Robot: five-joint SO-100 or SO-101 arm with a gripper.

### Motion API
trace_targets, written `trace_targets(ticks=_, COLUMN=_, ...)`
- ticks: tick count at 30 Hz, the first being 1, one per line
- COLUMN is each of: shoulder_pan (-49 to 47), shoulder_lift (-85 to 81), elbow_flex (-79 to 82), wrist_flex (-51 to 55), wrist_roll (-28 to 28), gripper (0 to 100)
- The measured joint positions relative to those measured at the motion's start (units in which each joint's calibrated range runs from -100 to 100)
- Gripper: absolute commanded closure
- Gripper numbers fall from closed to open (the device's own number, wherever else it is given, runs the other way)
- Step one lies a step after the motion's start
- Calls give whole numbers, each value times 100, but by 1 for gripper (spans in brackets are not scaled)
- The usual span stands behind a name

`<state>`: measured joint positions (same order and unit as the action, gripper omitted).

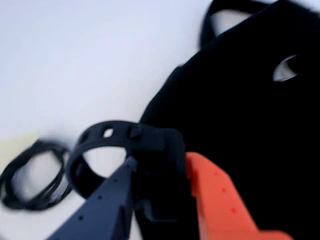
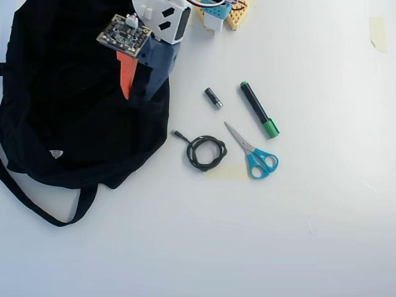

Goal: Put the bike light into the black bag

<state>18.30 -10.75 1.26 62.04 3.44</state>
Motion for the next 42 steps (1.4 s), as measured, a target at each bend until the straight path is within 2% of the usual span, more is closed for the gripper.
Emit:
trace_targets(ticks=6, shoulder_pan=529, shoulder_lift=257, elbow_flex=-8, wrist_flex=-309, wrist_roll=-68, gripper=98)
trace_targets(ticks=11, shoulder_pan=771, shoulder_lift=299, elbow_flex=-8, wrist_flex=-378, wrist_roll=-767, gripper=98)
trace_targets(ticks=13, shoulder_pan=911, shoulder_lift=365, elbow_flex=-8, wrist_flex=-404, wrist_roll=-884, gripper=98)
trace_targets(ticks=22, shoulder_pan=2006, shoulder_lift=1287, elbow_flex=-8, wrist_flex=-412, wrist_roll=-879, gripper=98)
trace_targets(ticks=29, shoulder_pan=3314, shoulder_lift=2640, elbow_flex=-55, wrist_flex=-1048, wrist_roll=-879, gripper=97)
trace_targets(ticks=31, shoulder_pan=3395, shoulder_lift=2873, elbow_flex=-55, wrist_flex=-1125, wrist_roll=-879, gripper=92)
trace_targets(ticks=33, shoulder_pan=3461, shoulder_lift=2922, elbow_flex=-55, wrist_flex=-1125, wrist_roll=-957, gripper=71)
trace_targets(ticks=34, shoulder_pan=3468, shoulder_lift=2922, elbow_flex=-55, wrist_flex=-1125, wrist_roll=-962, gripper=63)
trace_targets(ticks=35, shoulder_pan=3468, shoulder_lift=2922, elbow_flex=-55, wrist_flex=-1048, wrist_roll=-962, gripper=60)
trace_targets(ticks=38, shoulder_pan=3373, shoulder_lift=2922, elbow_flex=-55, wrist_flex=-824, wrist_roll=-962, gripper=58)
trace_targets(ticks=40, shoulder_pan=2954, shoulder_lift=2806, elbow_flex=-346, wrist_flex=-678, wrist_roll=-967, gripper=58)
trace_targets(ticks=42, shoulder_pan=2285, shoulder_lift=1885, elbow_flex=-802, wrist_flex=-129, wrist_roll=-967, gripper=65)
